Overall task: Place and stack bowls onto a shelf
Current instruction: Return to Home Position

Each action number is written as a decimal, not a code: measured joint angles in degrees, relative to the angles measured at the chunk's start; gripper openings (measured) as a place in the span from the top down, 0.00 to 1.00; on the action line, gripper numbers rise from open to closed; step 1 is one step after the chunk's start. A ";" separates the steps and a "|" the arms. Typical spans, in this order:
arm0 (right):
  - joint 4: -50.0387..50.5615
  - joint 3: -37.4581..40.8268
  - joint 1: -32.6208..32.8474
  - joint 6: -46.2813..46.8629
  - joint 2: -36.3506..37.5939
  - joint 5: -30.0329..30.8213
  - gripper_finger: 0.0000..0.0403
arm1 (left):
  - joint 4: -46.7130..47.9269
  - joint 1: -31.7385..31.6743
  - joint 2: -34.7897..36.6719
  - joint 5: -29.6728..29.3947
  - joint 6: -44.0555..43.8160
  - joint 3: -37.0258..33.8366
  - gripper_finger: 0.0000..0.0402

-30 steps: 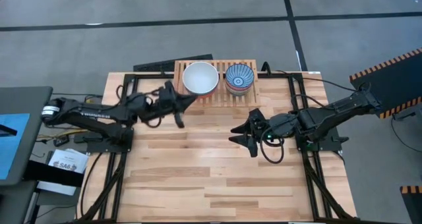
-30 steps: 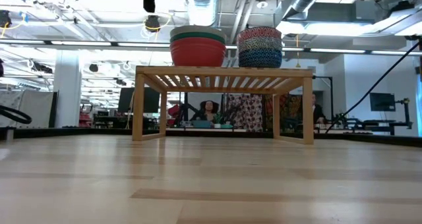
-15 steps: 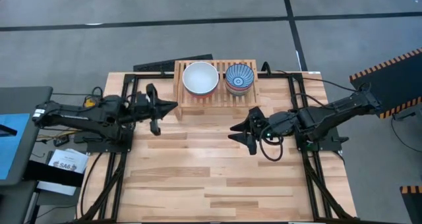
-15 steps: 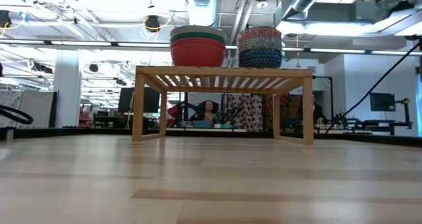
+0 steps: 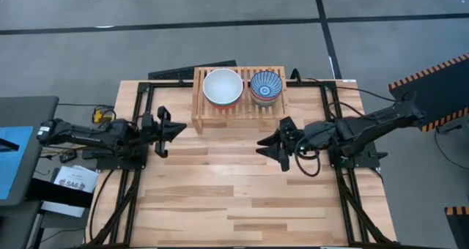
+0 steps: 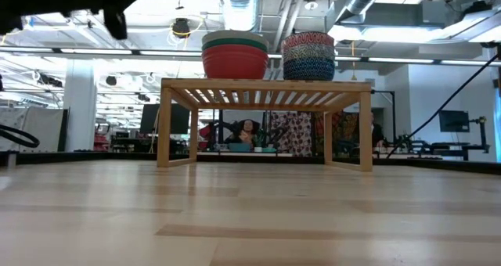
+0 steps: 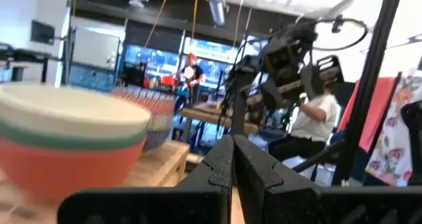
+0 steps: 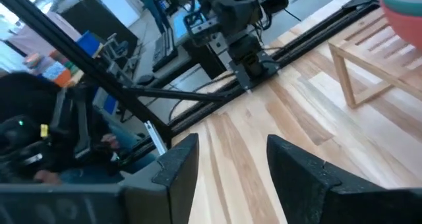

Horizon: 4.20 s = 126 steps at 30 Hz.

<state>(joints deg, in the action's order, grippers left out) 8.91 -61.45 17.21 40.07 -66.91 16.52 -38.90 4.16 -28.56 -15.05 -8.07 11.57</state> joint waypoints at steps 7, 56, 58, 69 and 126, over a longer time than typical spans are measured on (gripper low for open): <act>0.84 0.07 0.00 -0.87 3.11 -1.95 0.63 | 7.20 0.00 10.07 -0.01 -0.92 -3.19 1.00; 6.11 0.04 14.49 3.07 5.79 5.40 0.96 | 33.83 1.62 28.46 15.78 -0.35 -11.12 1.00; 6.49 0.04 15.72 3.04 5.79 6.82 0.96 | 33.73 1.62 28.46 15.79 -1.09 -11.14 1.00; -0.26 8.56 18.80 3.64 6.28 8.68 0.95 | 38.46 1.62 28.02 14.37 -12.37 -10.81 1.00; -12.60 60.15 -12.29 -14.95 66.89 -17.92 0.95 | 39.40 1.63 27.96 14.42 -12.50 -10.33 1.00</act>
<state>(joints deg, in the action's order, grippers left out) -3.69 -1.30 4.93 25.12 -0.02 -1.40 0.49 5.79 -0.60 -0.62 -20.58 1.23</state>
